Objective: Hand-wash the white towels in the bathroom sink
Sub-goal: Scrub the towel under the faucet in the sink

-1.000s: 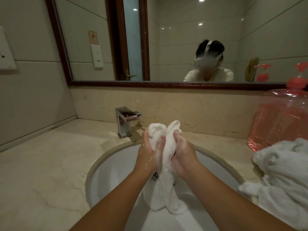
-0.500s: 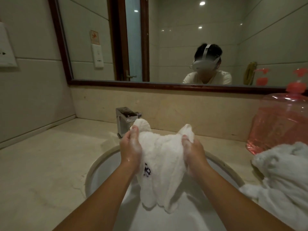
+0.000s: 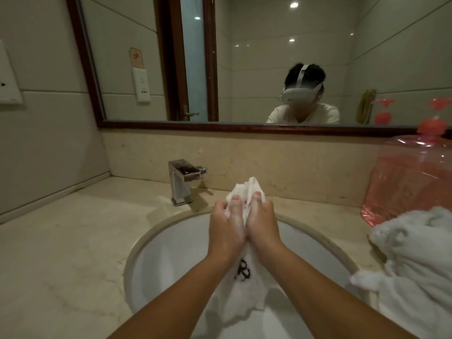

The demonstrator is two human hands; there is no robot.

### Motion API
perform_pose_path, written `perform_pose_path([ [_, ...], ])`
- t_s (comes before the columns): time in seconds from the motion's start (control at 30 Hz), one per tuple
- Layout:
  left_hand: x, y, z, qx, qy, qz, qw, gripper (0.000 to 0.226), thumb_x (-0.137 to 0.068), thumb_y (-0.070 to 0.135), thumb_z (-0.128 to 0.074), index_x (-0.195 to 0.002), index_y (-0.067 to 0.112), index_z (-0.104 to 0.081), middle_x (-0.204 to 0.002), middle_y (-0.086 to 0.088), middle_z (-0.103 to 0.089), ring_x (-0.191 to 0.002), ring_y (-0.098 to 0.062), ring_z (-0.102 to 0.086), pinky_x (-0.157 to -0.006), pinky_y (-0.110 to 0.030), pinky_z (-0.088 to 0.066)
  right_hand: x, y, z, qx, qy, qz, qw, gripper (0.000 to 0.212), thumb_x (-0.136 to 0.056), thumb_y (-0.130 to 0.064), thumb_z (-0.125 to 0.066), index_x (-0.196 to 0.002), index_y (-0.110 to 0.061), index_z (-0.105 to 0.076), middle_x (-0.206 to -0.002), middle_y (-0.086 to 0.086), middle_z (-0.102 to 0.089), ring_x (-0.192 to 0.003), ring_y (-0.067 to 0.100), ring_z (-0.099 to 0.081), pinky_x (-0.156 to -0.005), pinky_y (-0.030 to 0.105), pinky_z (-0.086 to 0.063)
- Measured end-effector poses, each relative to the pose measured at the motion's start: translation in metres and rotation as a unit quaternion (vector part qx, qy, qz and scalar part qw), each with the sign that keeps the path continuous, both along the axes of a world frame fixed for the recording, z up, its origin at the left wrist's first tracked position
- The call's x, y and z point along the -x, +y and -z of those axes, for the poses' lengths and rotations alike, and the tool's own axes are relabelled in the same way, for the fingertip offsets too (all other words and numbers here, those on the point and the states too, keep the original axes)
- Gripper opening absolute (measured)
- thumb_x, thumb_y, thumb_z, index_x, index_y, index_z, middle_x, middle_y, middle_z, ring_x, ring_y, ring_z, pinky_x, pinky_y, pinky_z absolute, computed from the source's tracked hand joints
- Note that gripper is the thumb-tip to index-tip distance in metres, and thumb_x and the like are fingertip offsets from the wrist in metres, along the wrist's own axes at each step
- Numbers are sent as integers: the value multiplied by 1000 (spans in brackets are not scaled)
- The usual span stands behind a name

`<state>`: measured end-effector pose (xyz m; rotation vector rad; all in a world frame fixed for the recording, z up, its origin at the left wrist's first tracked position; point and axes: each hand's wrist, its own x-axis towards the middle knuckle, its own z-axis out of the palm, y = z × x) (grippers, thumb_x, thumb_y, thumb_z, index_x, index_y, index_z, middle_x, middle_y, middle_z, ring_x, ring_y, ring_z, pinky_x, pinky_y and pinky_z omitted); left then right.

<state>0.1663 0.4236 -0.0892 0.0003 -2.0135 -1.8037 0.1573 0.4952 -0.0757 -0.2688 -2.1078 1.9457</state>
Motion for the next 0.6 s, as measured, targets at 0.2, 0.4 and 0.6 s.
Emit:
perform_pose_path([
  [0.2, 14, -16, -1, -14, -63, -38, 997, 41, -109, 45, -42, -113, 14, -68, -104, -6, -72, -97, -25, -69, -84, -41, -55, -24, -10, 14, -102, 37, -73, 991, 41, -112, -46, -33, -136, -18, -50, -122, 5, -69, -109, 23, -67, -93, 38, -53],
  [0.4, -3, -4, 0, -36, -31, 60, 997, 37, -110, 45, -44, -109, 22, -72, -97, 0, -79, -91, -14, -76, -86, -43, -62, 11, 7, 7, 8, -18, -16, 1000, 57, -106, -55, -33, -122, -12, -65, -101, 10, -77, -92, 27, -75, -80, 41, -61],
  [0.6, 19, -32, -5, -191, -160, 122, 961, 48, -102, 44, -50, -121, 7, -74, -111, -21, -77, -105, -40, -75, -102, -57, -55, 10, 19, 38, -43, -102, -194, 975, 87, -77, -74, -66, -154, -56, -30, -153, -7, -50, -129, 28, -62, -106, 50, -54],
])
